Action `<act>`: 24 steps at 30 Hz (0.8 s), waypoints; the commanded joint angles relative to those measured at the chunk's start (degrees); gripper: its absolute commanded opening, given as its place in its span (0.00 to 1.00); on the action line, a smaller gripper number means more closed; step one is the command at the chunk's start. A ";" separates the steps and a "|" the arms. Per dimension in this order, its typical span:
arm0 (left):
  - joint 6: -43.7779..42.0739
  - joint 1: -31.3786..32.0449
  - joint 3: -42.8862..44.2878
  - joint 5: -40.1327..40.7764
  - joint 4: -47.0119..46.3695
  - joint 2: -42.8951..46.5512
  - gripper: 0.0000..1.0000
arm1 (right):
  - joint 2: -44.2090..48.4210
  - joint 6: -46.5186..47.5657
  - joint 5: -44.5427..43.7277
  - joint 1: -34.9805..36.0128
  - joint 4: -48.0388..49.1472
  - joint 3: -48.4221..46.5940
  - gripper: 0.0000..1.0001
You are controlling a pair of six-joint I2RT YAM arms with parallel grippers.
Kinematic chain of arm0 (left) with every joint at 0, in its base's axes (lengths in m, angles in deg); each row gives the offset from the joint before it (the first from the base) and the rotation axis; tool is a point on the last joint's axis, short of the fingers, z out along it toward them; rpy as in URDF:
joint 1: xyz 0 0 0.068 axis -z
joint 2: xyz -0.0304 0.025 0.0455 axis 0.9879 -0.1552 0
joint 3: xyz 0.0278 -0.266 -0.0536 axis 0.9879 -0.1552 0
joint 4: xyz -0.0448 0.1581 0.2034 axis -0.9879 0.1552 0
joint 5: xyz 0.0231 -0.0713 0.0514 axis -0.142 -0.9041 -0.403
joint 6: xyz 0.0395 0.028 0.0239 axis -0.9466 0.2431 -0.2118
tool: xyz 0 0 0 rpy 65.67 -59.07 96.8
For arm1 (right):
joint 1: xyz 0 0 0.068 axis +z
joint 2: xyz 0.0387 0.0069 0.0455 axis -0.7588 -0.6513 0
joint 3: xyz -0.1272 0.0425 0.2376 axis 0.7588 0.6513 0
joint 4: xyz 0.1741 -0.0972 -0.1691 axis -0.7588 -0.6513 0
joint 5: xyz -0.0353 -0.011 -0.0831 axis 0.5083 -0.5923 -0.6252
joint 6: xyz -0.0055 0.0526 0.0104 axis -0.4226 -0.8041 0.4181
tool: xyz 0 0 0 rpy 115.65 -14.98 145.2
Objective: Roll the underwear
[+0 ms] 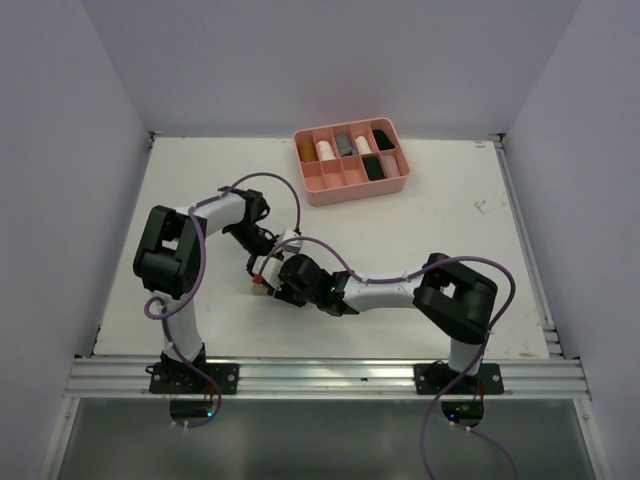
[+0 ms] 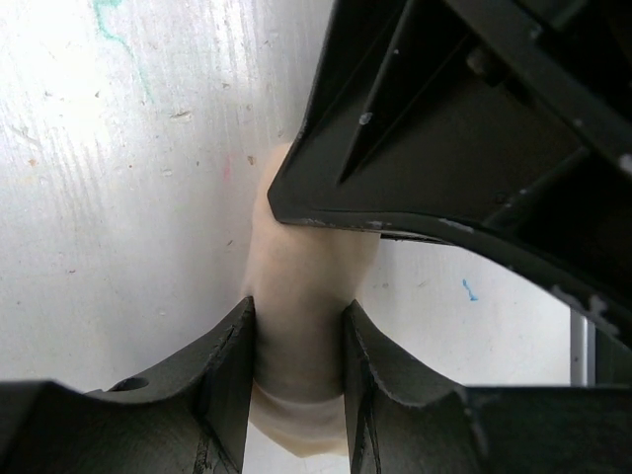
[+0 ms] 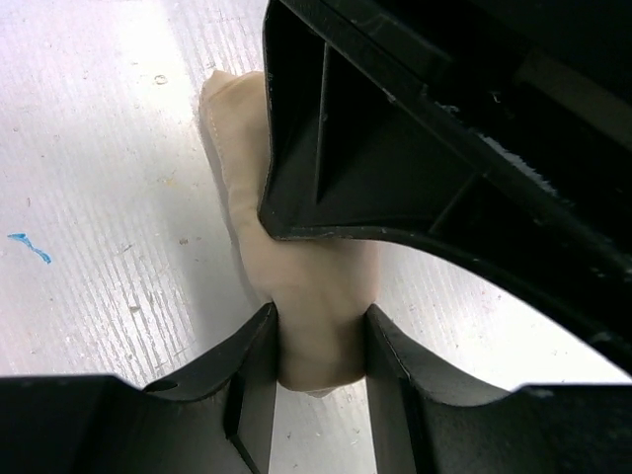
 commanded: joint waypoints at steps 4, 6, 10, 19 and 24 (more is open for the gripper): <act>4.38 -2.68 1.27 4.54 -7.91 -3.40 0.30 | -1.93 -0.85 5.55 0.77 -4.54 2.21 0.14; 4.82 -3.38 0.57 4.89 -8.70 -1.99 0.34 | -2.02 -1.21 5.20 0.77 -5.24 2.47 0.14; 4.74 -4.53 -0.84 5.33 -8.71 0.29 0.36 | -2.20 -2.09 3.79 0.77 -6.29 2.12 0.13; 3.95 -6.90 -4.27 6.65 -9.67 2.85 0.47 | -2.20 -2.79 2.74 1.13 -7.09 2.73 0.11; 4.30 -7.69 -4.35 6.03 -10.55 3.90 0.53 | -2.11 -2.88 2.38 1.21 -7.61 2.91 0.11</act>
